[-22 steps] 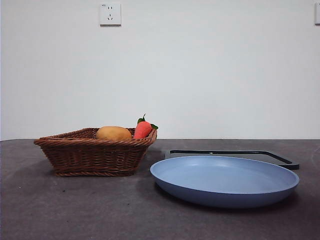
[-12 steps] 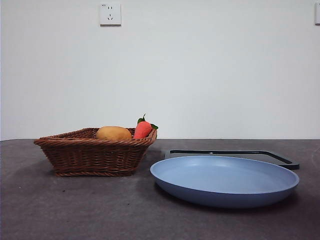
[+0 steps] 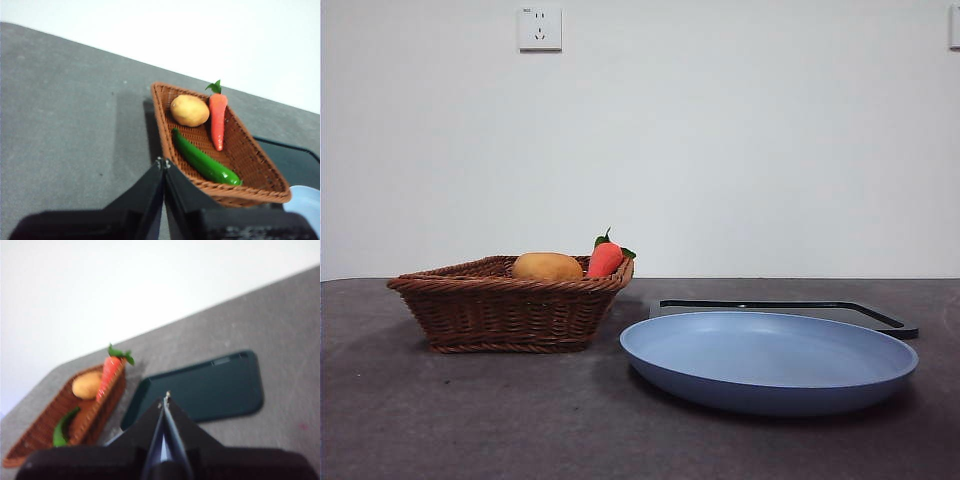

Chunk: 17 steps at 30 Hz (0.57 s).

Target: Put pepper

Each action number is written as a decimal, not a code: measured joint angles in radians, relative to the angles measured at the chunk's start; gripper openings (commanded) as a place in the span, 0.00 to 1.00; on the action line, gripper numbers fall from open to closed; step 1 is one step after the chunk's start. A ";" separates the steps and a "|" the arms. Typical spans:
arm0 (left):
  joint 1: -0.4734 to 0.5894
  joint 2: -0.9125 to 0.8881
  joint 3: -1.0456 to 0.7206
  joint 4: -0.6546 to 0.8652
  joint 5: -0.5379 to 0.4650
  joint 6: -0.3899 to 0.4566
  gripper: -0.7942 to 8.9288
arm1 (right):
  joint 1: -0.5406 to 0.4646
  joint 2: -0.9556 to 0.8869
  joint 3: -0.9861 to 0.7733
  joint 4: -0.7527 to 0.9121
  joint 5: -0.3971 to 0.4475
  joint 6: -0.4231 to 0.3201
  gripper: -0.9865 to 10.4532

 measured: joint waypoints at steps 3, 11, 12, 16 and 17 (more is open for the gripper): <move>0.000 0.066 0.072 -0.050 0.024 -0.003 0.09 | 0.000 0.080 0.078 -0.014 -0.001 -0.002 0.09; 0.000 0.286 0.286 -0.172 0.164 0.055 0.09 | 0.000 0.348 0.351 -0.230 -0.114 -0.113 0.09; 0.000 0.312 0.311 -0.193 0.177 0.068 0.09 | 0.000 0.379 0.383 -0.266 -0.131 -0.131 0.09; 0.000 0.431 0.423 -0.301 0.248 0.144 0.09 | 0.000 0.503 0.531 -0.453 -0.185 -0.230 0.09; 0.000 0.451 0.444 -0.322 0.262 0.160 0.09 | 0.000 0.525 0.559 -0.494 -0.185 -0.254 0.09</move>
